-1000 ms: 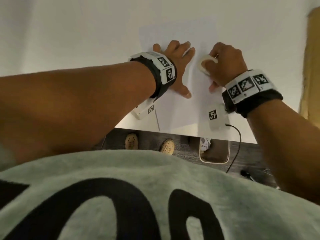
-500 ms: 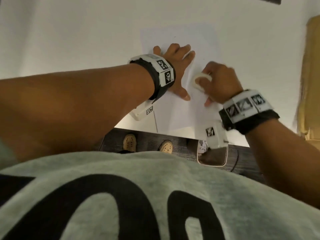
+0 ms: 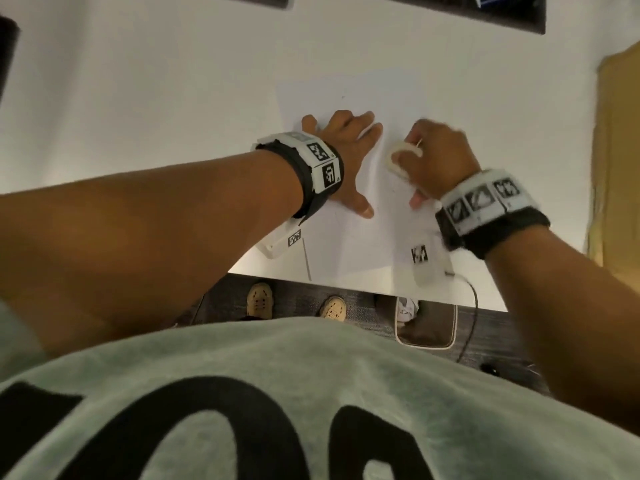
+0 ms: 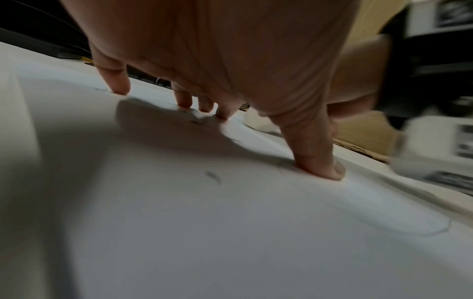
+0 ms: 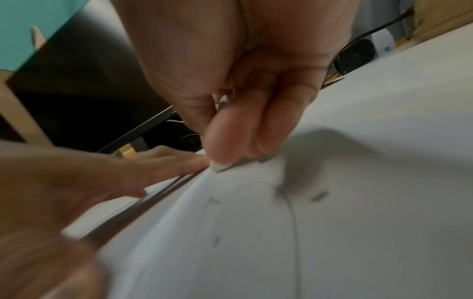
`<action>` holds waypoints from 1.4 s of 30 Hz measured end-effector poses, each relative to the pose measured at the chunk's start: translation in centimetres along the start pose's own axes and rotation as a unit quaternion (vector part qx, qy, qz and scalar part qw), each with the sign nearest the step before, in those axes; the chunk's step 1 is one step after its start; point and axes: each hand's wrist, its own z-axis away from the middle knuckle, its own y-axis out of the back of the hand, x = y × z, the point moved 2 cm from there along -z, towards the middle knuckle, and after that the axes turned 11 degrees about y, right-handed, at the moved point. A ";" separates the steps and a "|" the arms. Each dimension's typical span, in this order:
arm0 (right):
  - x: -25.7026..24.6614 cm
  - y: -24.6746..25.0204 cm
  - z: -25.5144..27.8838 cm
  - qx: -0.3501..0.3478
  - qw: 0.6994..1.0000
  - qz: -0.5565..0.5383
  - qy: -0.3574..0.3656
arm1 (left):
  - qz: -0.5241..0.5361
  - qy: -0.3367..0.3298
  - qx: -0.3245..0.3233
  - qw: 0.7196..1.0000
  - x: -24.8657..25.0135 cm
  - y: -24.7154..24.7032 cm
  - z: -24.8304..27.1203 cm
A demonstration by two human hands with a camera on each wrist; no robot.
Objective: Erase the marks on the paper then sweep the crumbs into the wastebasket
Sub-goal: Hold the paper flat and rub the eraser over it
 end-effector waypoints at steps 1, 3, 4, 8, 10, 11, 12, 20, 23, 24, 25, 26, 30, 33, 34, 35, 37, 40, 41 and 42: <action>0.1 -0.6 1.2 -0.021 1.000 -0.004 0.005 | -0.003 0.001 0.000 1.000 -0.1 0.0 0.0; 0.2 -1.3 2.7 -0.054 0.998 -0.026 0.005 | -0.005 0.000 -0.001 1.000 -0.1 0.0 -0.1; 0.2 -1.2 2.4 -0.052 0.998 -0.027 0.007 | -0.007 -0.001 -0.002 1.000 -0.1 0.1 -0.1; -0.1 1.0 -1.3 0.008 1.000 0.006 0.006 | -0.018 -0.014 -0.012 1.000 -0.3 0.8 -0.3; -0.1 1.3 -1.7 0.002 1.000 0.019 0.012 | -0.047 -0.025 -0.021 0.998 -0.7 1.6 -0.5; -0.1 1.1 -1.4 -0.005 1.000 0.022 0.015 | -0.065 -0.027 -0.024 0.997 -1.1 2.1 -0.5; 0.0 0.9 -0.9 -0.011 1.000 0.020 0.015 | -0.082 -0.023 -0.023 0.996 -1.7 2.6 -0.4; 0.2 -1.4 2.7 -0.030 0.999 -0.018 0.018 | -0.013 0.021 -0.023 0.999 -1.6 2.2 1.4; -0.1 -2.1 3.5 -0.043 0.999 -0.001 0.027 | 0.008 0.034 -0.027 0.999 -0.4 0.0 1.8; -0.2 -2.1 3.4 -0.045 0.998 0.005 0.031 | 0.008 0.034 -0.025 0.999 -0.5 -0.5 1.7; -0.3 -2.0 3.0 -0.045 0.998 0.011 0.040 | 0.008 0.033 -0.022 0.999 -0.7 -0.7 1.6; -0.5 -1.7 2.3 -0.042 0.998 0.018 0.051 | 0.009 0.031 -0.021 0.999 -0.9 -0.8 1.5; -1.6 0.1 -0.6 -0.001 0.997 0.046 0.062 | 0.004 0.030 -0.011 0.999 -0.8 -0.5 1.5; -1.1 -0.7 1.3 -0.037 0.995 0.048 0.074 | 0.005 0.034 -0.009 0.999 -0.8 -0.5 1.4; -0.9 -1.2 2.6 -0.062 0.995 0.040 0.073 | 0.003 0.034 -0.008 0.999 -0.8 -0.5 1.4; -0.7 -1.6 3.5 -0.079 0.994 0.028 0.071 | 0.001 0.035 -0.008 0.999 -0.9 -0.5 1.4; -0.6 -1.5 3.1 -0.071 0.995 0.025 0.072 | 0.003 0.033 -0.009 0.999 -0.8 -0.5 1.5; -1.2 -0.2 0.3 -0.005 0.998 0.025 0.065 | 0.005 0.034 -0.008 0.999 -0.7 -0.5 1.6; -1.1 -0.1 0.3 -0.001 0.998 0.024 0.065 | 0.005 0.034 -0.007 0.999 -0.6 -0.5 1.6; -0.8 -0.3 0.9 -0.012 0.997 0.027 0.067 | 0.005 0.035 -0.007 0.999 -0.6 -0.5 1.6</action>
